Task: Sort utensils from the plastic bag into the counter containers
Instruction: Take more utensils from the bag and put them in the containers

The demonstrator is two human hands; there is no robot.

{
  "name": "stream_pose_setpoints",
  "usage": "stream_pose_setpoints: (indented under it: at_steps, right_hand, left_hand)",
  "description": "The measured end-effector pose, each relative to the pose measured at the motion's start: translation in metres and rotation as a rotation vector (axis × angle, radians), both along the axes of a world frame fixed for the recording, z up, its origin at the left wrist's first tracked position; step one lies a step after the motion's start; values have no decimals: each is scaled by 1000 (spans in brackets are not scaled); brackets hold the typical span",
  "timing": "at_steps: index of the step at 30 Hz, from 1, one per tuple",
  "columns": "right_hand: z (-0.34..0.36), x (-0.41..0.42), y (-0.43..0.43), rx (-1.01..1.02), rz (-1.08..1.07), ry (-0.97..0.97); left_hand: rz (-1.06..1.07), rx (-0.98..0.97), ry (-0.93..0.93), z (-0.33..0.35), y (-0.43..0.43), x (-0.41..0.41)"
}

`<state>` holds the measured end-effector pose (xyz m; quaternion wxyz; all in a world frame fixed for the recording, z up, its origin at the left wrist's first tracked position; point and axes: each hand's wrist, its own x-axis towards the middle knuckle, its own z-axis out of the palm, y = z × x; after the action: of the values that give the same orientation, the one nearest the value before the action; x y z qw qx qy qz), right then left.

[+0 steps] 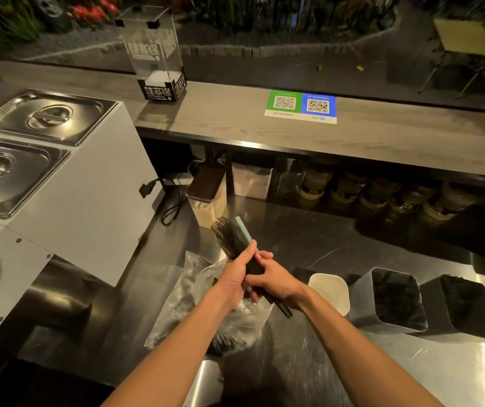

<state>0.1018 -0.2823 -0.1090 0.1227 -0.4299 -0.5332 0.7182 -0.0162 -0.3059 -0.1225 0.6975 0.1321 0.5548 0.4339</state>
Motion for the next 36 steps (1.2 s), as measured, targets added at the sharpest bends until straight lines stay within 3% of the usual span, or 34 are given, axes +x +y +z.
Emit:
stream_pose_setpoints:
  at_steps: [6,9,13,17,21,24,31,36]
  right_hand:
    - [-9,21,6,2,-130,32]
    - [-15,32,3,-23,-219,-41]
    - [-24,31,-1,-263,-539,102]
    - [-14,9,-4,-400,-787,224]
    - [-13,20,-10,-338,-729,109]
    - [-12,38,-7,-151,-656,6]
    - [0,89,11,189,-714,46]
    - [17,131,24,237,-673,15]
  left_hand:
    - [116,-4,24,8,16,19]
    - [311,81,-58,11,24,16]
    - [460,132,-170,13,30,14]
    - [419,97,-79,5,26,40]
    - [351,91,11,2,28,48]
    - [248,80,112,3,22,59]
    - [49,60,211,5,16,108]
    - [-169,115,201,13,12,143]
